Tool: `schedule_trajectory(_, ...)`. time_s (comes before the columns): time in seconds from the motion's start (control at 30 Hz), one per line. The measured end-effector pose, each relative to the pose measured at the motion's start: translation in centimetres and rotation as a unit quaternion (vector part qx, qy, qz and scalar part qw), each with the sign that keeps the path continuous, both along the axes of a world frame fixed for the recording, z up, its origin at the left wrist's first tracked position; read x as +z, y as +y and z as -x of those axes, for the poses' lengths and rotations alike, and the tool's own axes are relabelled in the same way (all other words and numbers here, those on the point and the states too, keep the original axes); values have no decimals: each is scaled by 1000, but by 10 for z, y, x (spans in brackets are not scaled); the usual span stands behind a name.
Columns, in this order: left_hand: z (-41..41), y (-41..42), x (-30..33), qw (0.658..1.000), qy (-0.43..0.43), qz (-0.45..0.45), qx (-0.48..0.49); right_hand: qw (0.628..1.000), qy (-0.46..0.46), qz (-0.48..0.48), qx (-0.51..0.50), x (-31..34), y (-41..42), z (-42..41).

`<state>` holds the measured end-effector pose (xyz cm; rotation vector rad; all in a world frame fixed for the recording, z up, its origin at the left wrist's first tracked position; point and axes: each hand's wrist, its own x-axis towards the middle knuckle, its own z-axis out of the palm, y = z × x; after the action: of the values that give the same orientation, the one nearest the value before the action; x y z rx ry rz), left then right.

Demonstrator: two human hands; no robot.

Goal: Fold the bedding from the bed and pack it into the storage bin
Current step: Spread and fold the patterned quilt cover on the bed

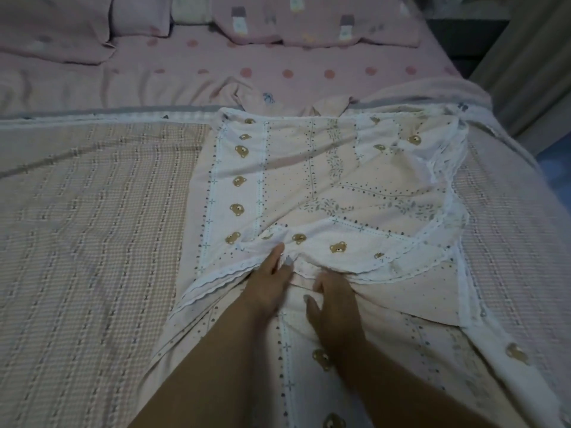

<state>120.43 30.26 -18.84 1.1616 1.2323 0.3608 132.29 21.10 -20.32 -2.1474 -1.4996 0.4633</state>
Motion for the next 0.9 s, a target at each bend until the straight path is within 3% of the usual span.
schedule_trajectory(0.1,0,-1,-11,999,25,-20,-4,991,-122,-18,-59,-1,-28,9)
schedule_trajectory(0.2,5,-5,-19,996,36,-79,-31,978,-91,84,-169,7,-19,-3)
schedule_trajectory(0.3,8,-6,-21,994,8,-98,-43,980,10,150,-131,23,20,-11)
schedule_trajectory(0.4,9,-8,-21,993,-25,-110,-21,984,122,106,-77,42,81,-21)
schedule_trajectory(0.5,9,-14,-26,986,9,-163,-18,960,274,40,-35,76,139,-24)
schedule_trajectory(0.63,10,-15,-36,983,19,-179,-32,937,346,39,20,93,158,-22)
schedule_trajectory(0.7,11,-15,-37,982,22,-185,-25,950,306,62,-31,79,133,-22)
schedule_trajectory(0.77,11,-13,-37,982,21,-186,-20,975,187,111,-53,56,101,-26)
schedule_trajectory(0.83,11,-13,-37,984,18,-178,-16,990,41,136,-21,37,76,-27)
schedule_trajectory(0.9,12,-12,-38,985,5,-171,-13,991,-42,130,6,31,63,-20)
